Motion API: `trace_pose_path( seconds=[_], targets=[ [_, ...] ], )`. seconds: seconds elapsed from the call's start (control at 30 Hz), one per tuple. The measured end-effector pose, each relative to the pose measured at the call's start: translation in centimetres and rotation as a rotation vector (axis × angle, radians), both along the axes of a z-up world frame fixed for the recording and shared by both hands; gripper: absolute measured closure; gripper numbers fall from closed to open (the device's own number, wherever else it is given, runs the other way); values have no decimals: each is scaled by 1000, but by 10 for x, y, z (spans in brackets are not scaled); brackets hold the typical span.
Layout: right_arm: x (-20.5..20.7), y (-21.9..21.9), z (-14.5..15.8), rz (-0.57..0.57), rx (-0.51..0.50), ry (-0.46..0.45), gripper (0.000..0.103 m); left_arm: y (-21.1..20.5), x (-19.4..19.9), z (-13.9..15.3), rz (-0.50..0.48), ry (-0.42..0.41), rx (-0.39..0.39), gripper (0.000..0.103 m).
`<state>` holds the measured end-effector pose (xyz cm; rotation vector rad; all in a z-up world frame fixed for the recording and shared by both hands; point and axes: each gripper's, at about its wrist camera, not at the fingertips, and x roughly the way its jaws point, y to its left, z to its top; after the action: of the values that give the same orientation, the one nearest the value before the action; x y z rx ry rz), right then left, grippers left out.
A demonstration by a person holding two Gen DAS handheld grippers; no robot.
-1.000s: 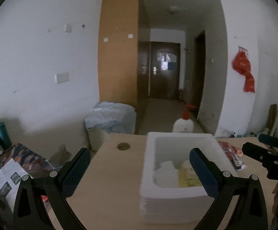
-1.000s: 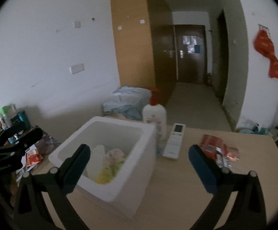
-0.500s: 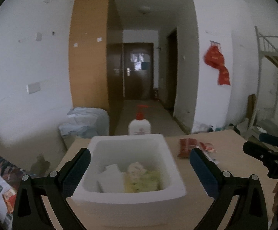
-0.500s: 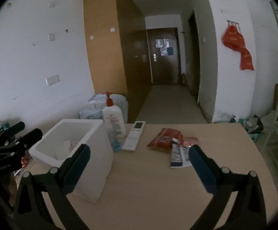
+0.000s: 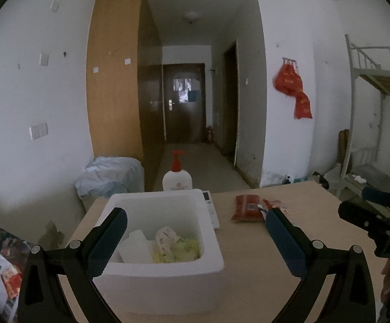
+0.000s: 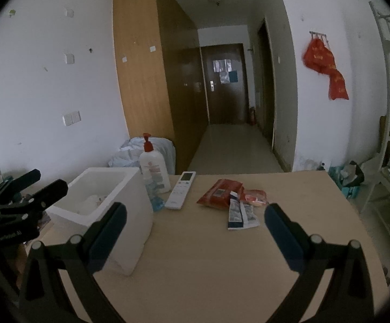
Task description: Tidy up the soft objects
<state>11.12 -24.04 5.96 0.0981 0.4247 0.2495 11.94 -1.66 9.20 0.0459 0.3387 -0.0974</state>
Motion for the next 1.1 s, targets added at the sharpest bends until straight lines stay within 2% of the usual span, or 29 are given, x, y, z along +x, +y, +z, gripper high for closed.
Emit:
trace_pose_path(
  seconds=[0.53, 1.1],
  targets=[
    [-61, -1, 12, -10, 2, -67, 0, 1, -63, 7, -15, -64, -1, 0],
    [-105, 7, -5, 13, -6, -99, 0, 5, -111, -11, 19, -76, -14, 0]
  ],
)
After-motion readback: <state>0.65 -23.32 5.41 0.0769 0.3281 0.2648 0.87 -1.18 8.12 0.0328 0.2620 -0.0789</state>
